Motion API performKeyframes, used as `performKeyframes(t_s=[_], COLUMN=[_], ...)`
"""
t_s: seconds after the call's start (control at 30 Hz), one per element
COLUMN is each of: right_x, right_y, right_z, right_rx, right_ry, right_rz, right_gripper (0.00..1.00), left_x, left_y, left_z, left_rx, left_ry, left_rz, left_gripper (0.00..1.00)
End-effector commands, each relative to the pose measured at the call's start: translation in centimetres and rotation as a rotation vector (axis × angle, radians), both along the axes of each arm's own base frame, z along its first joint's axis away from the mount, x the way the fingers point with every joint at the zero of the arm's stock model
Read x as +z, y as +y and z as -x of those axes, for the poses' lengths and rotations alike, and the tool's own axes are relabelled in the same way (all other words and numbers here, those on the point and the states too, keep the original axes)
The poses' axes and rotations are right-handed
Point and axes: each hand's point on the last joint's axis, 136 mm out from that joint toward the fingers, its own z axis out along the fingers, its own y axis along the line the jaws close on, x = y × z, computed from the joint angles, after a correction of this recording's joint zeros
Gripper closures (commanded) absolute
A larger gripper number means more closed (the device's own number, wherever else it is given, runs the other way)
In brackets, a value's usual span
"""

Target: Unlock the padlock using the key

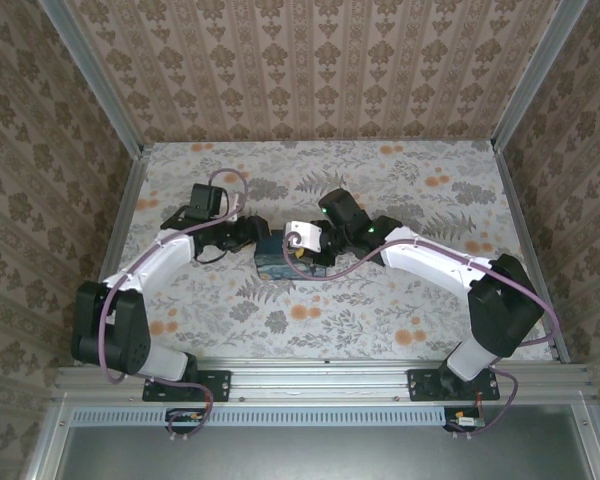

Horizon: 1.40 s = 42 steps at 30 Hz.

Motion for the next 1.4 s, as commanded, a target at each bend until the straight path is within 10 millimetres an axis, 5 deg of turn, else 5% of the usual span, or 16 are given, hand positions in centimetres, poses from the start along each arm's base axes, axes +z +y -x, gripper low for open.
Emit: performKeyframes(t_s=[0.0, 0.33, 0.5, 0.63, 1.13, 1.37], right_x=[-0.5, -0.6, -2.7, -1.5, -1.9, 1.1], right_y=[0.1, -1.8, -2.8, -1.3, 0.9, 0.9], right_z=[1.5, -1.7, -3.3, -3.0, -5.2, -5.3], right_rx=[0.092, 0.031, -0.001, 0.058, 0.000, -0.053], right_ry=[0.028, 0.184, 0.249, 0.265, 0.246, 0.206], right_rz=[0.031, 0.002, -0.002, -0.143, -0.124, -0.238], right_gripper=[1.00, 1.00, 1.00, 1.00, 0.99, 0.98], left_x=[0.3, -1.2, -1.8, -1.8, -1.2, -0.3], left_y=[-2.9, -4.6, -4.8, -5.4, -6.4, -4.6], left_z=[0.8, 0.6, 0.9, 1.0, 1.5, 0.0], left_rx=[-0.118, -0.205, -0.238, -0.259, -0.299, -0.223], left_ry=[0.016, 0.022, 0.018, 0.015, 0.002, -0.021], left_rz=[0.080, 0.070, 0.023, 0.027, 0.067, 0.055], left_gripper=[0.47, 0.56, 0.60, 0.60, 0.62, 0.57])
